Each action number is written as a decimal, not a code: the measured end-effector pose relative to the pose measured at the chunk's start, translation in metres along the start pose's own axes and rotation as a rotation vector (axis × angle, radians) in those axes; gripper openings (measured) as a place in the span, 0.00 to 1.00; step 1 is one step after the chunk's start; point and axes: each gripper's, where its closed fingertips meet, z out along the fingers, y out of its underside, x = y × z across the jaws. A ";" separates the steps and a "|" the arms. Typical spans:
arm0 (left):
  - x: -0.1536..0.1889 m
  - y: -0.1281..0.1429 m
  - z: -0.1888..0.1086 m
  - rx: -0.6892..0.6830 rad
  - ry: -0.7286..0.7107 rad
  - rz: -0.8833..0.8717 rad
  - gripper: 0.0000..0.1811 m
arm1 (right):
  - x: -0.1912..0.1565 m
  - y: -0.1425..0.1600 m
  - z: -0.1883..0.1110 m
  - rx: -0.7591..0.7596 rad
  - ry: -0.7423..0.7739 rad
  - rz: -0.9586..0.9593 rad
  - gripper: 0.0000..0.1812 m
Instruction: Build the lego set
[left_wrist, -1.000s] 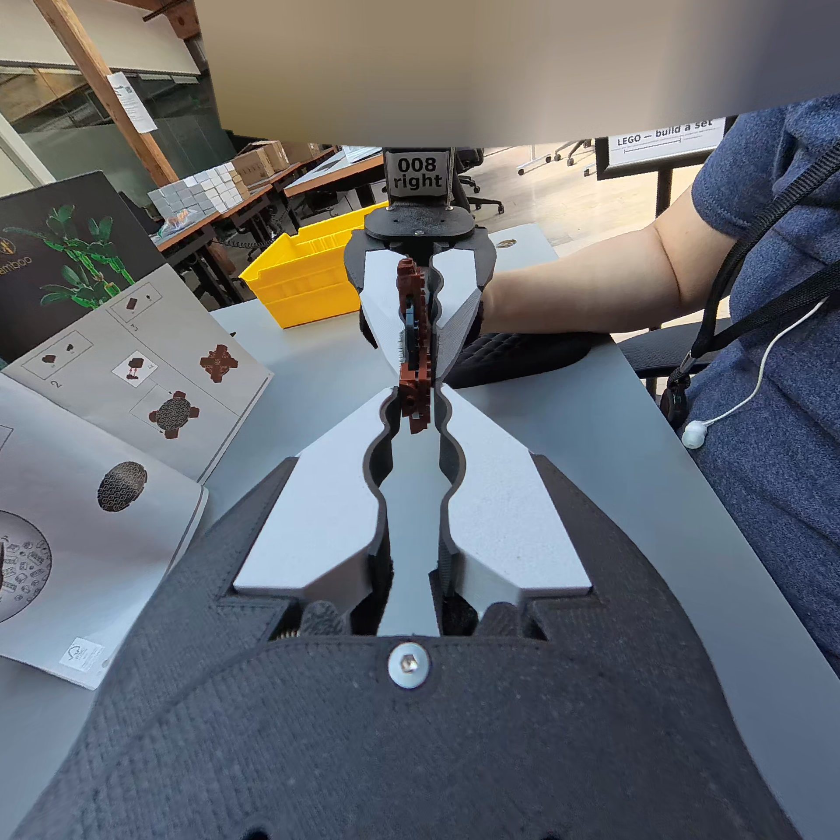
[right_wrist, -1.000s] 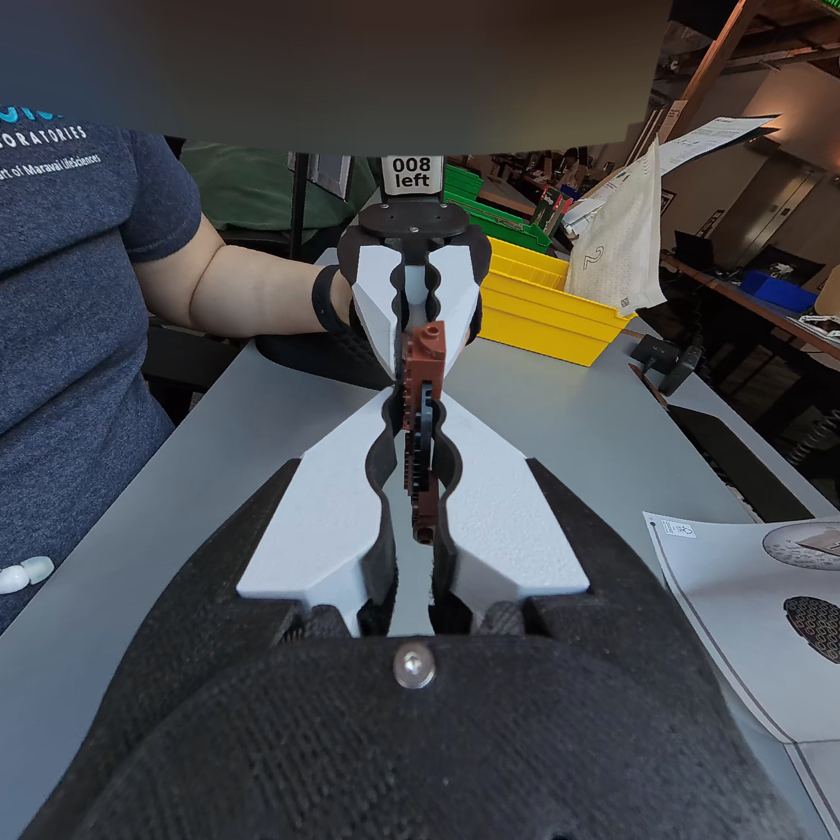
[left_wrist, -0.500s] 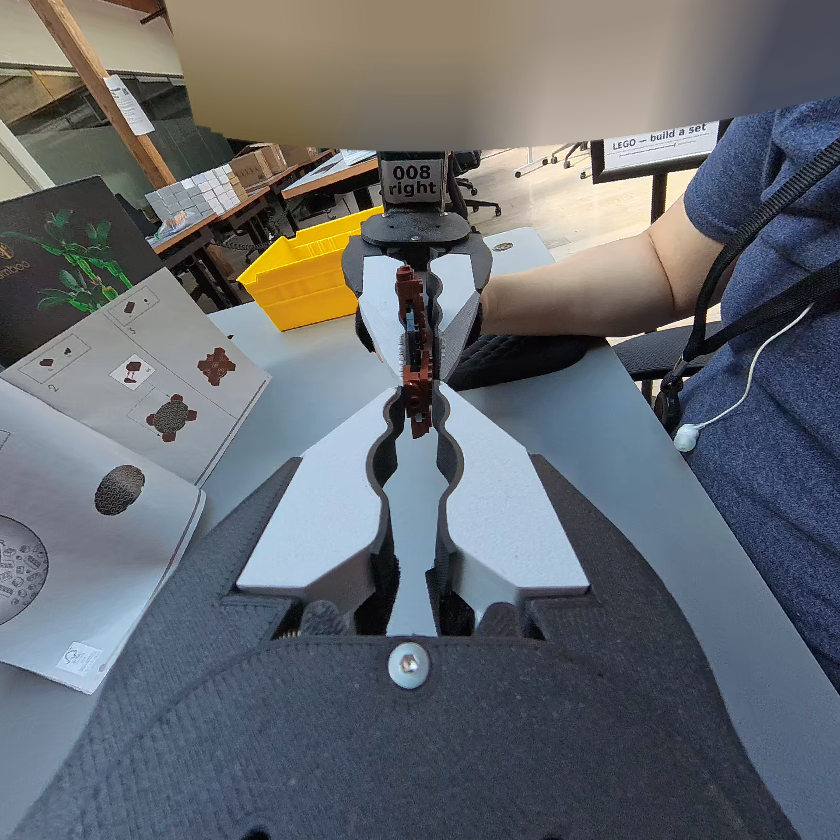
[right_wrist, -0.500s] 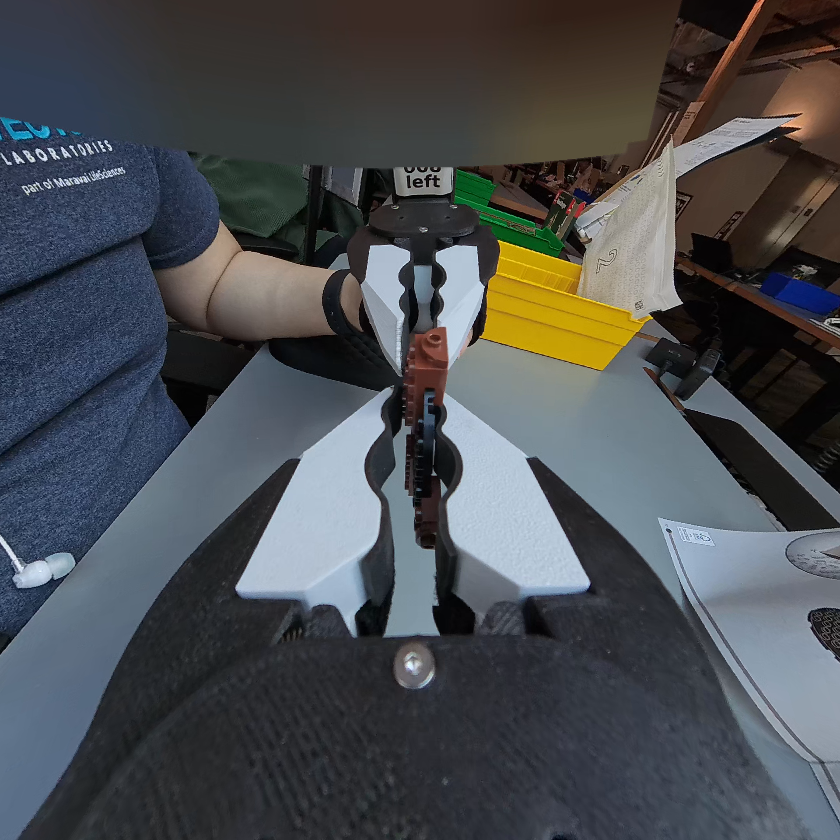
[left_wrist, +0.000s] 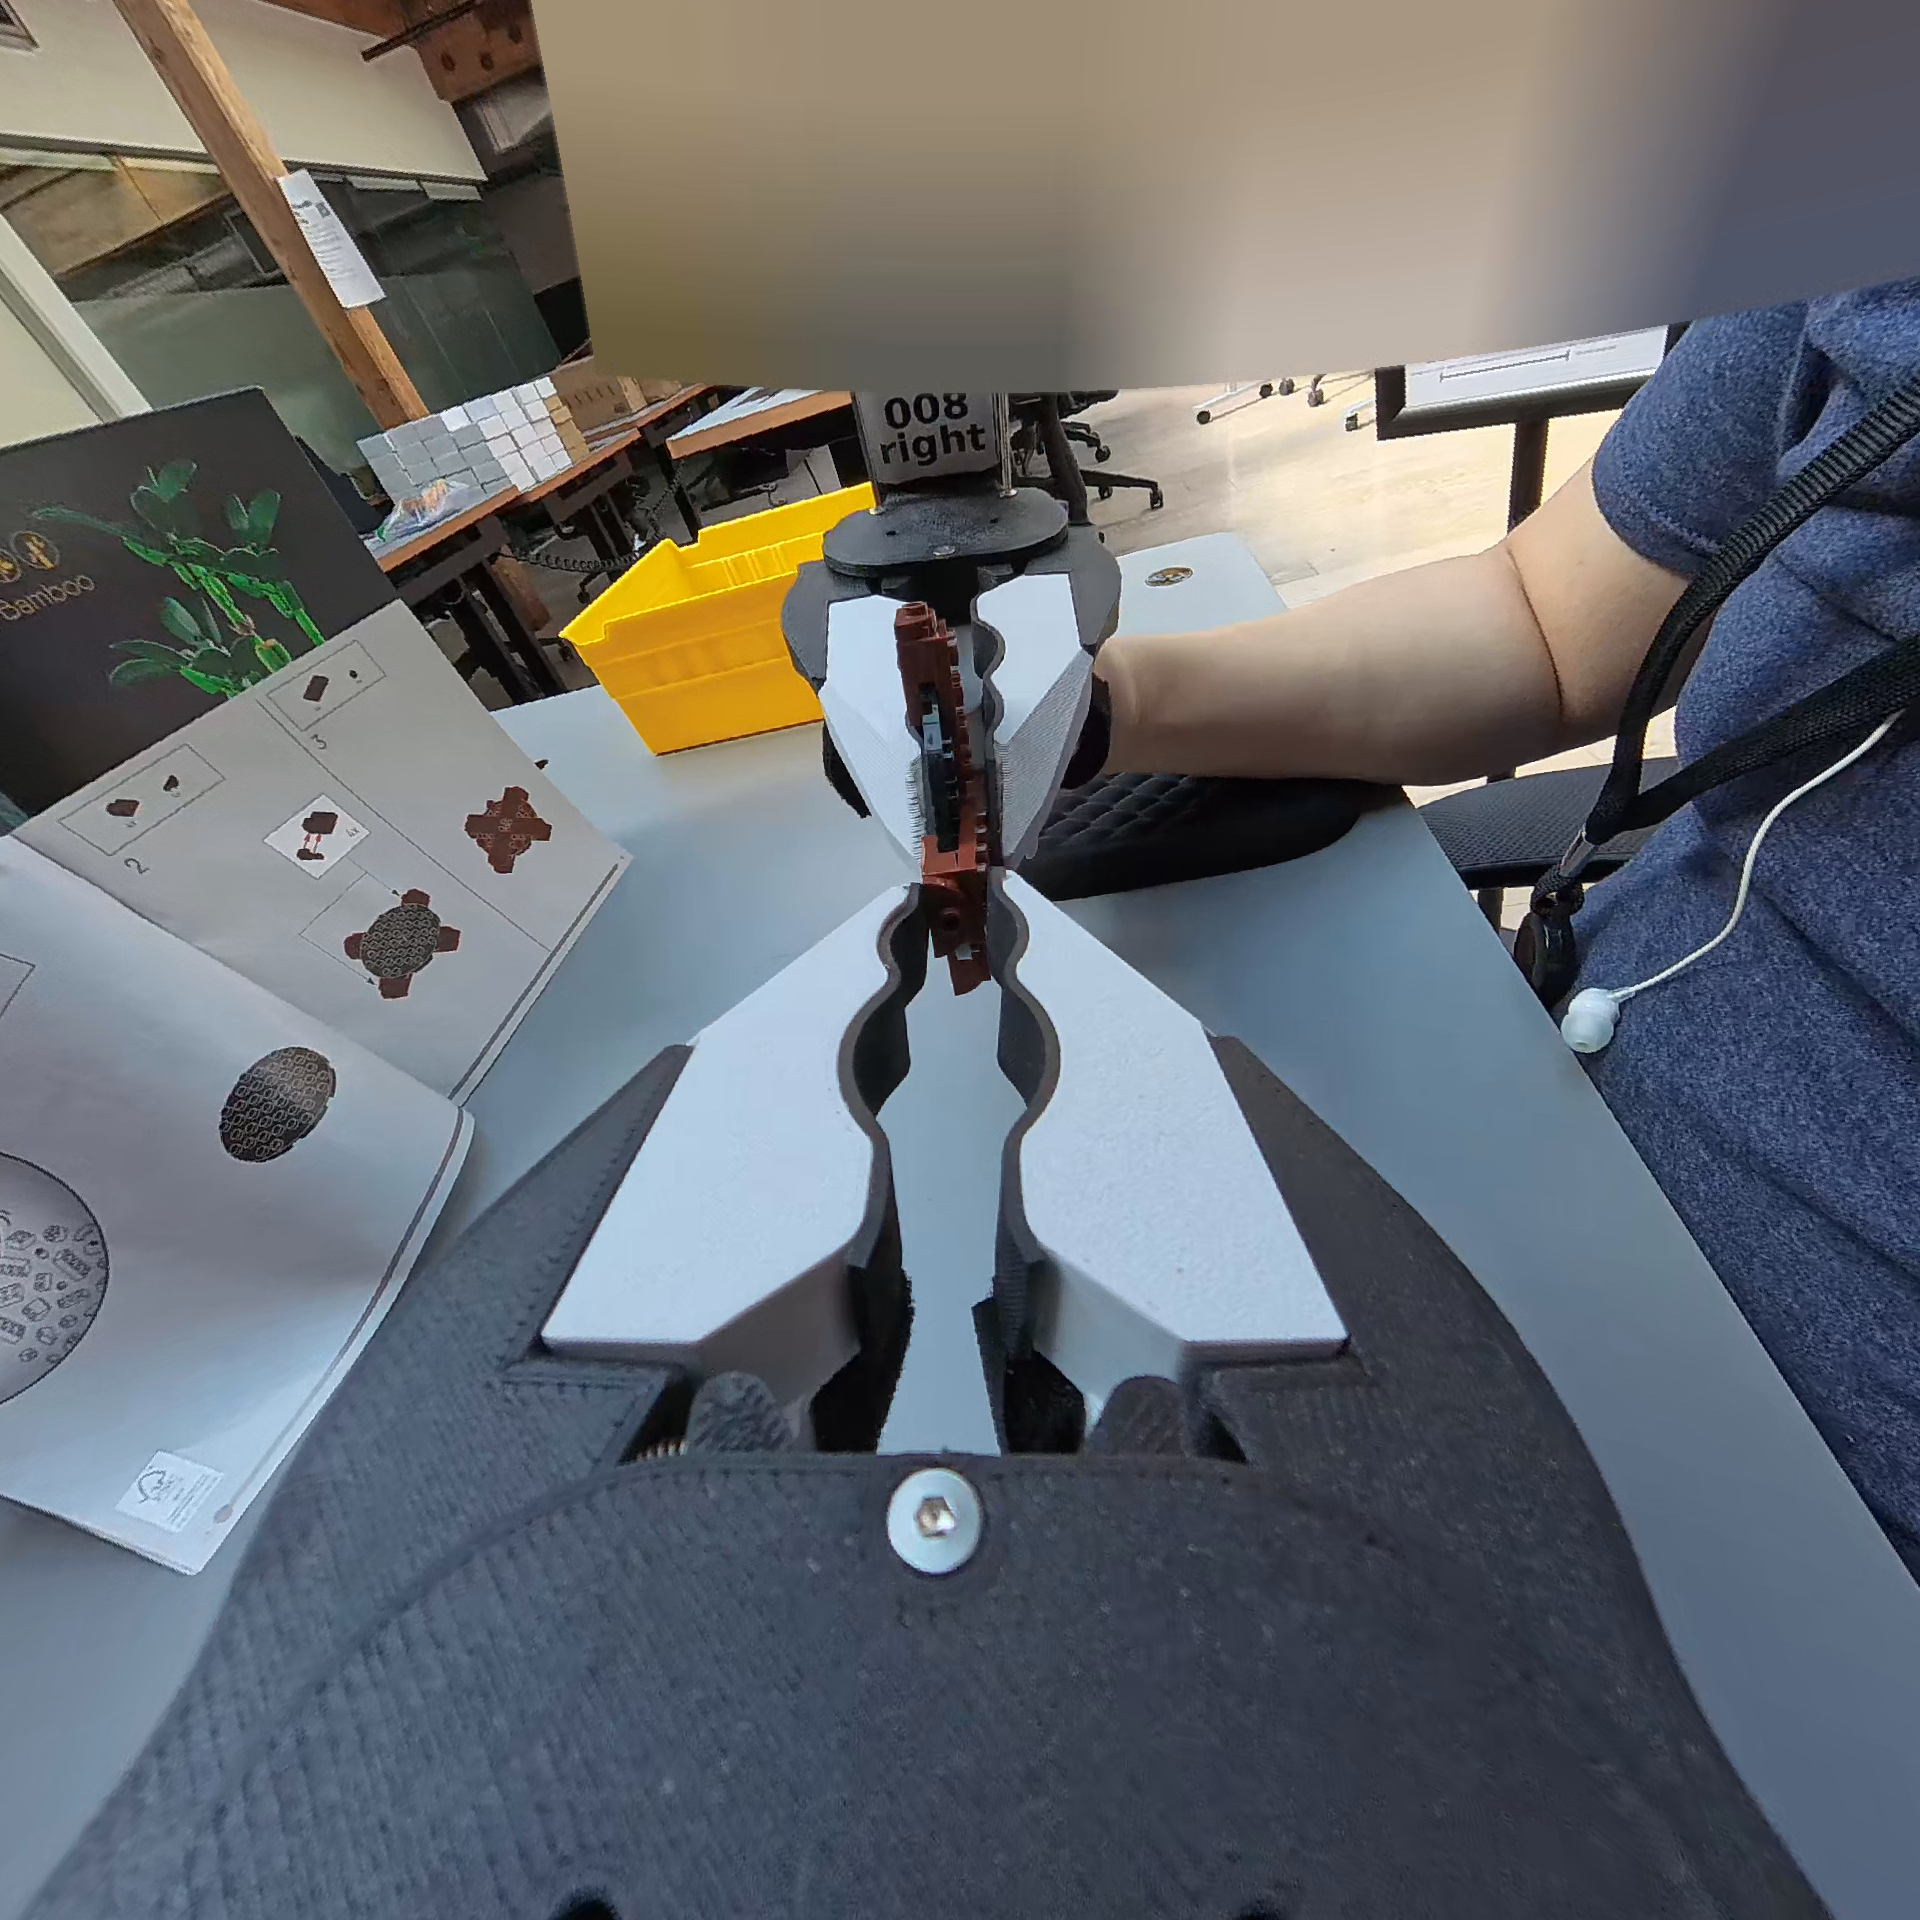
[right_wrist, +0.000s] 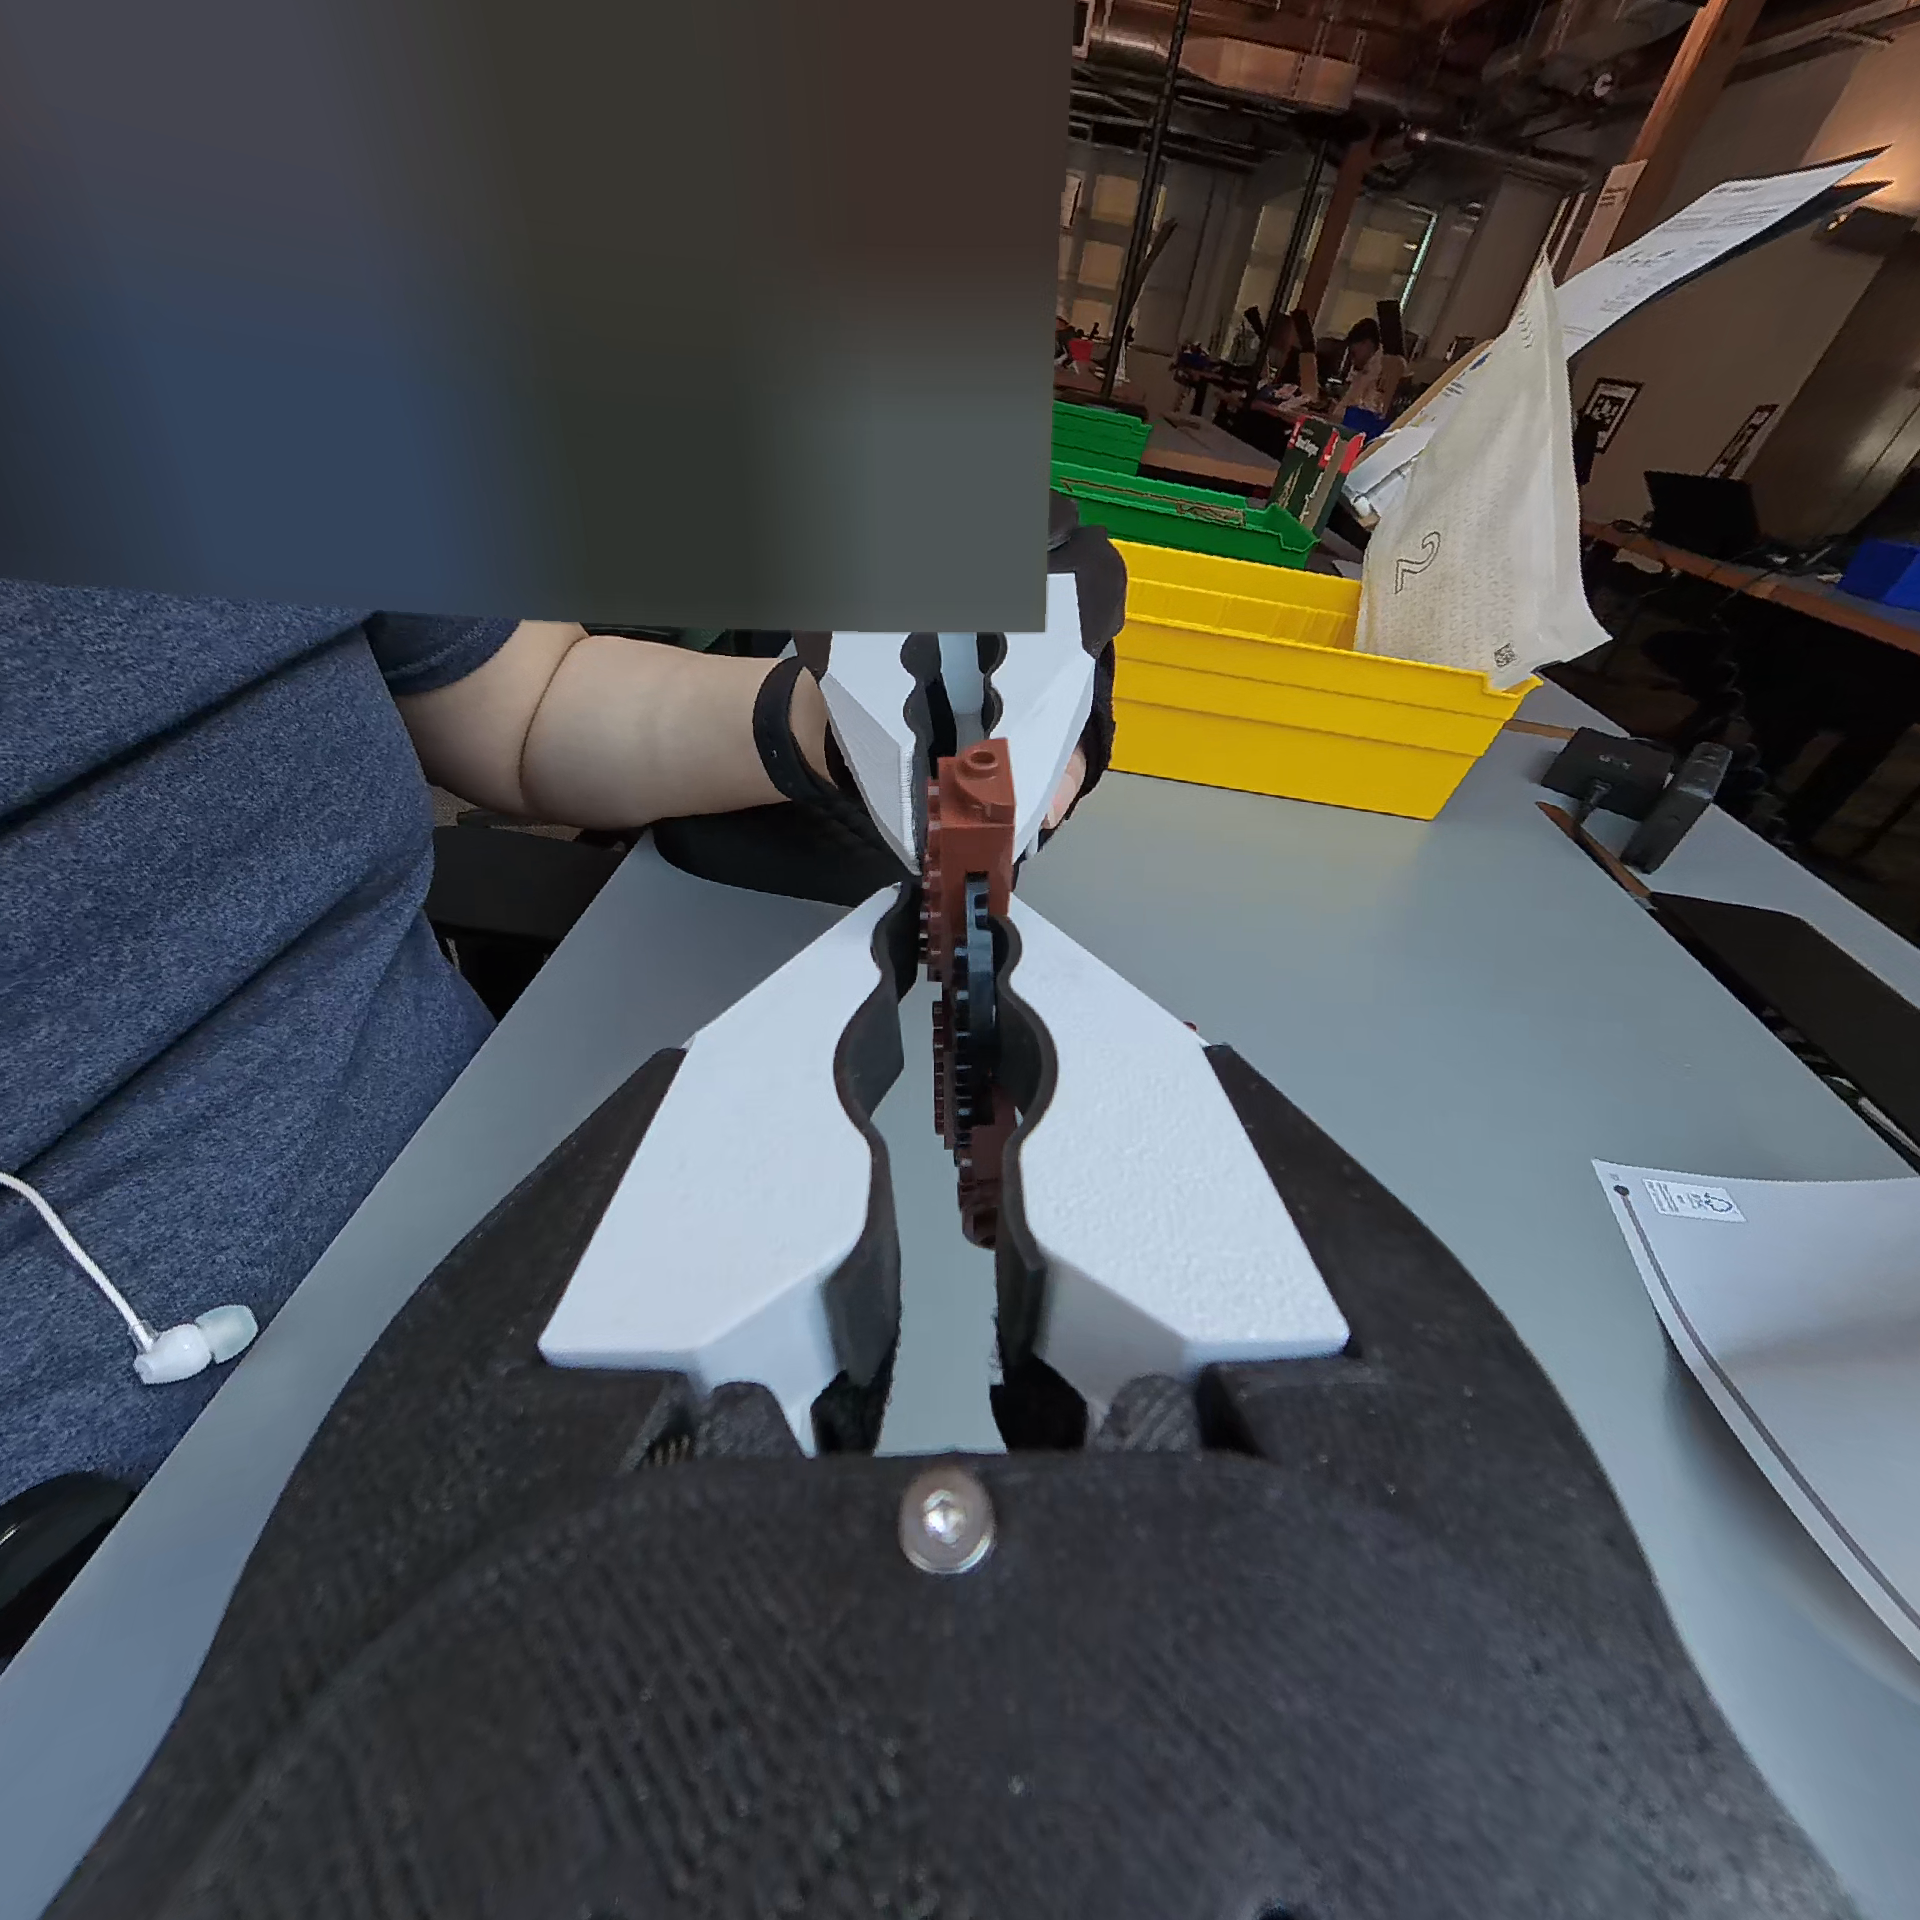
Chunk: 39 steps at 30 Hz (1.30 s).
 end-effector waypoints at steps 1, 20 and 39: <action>0.000 0.000 0.000 -0.002 0.002 -0.004 0.05 | 0.001 0.001 0.001 -0.004 0.006 -0.002 0.05; -0.002 0.008 0.003 -0.024 0.044 -0.126 0.05 | 0.004 0.003 0.003 0.014 -0.019 0.079 0.04; -0.011 0.014 0.009 0.056 0.151 -0.505 0.10 | 0.026 0.004 -0.007 0.077 -0.036 0.421 0.04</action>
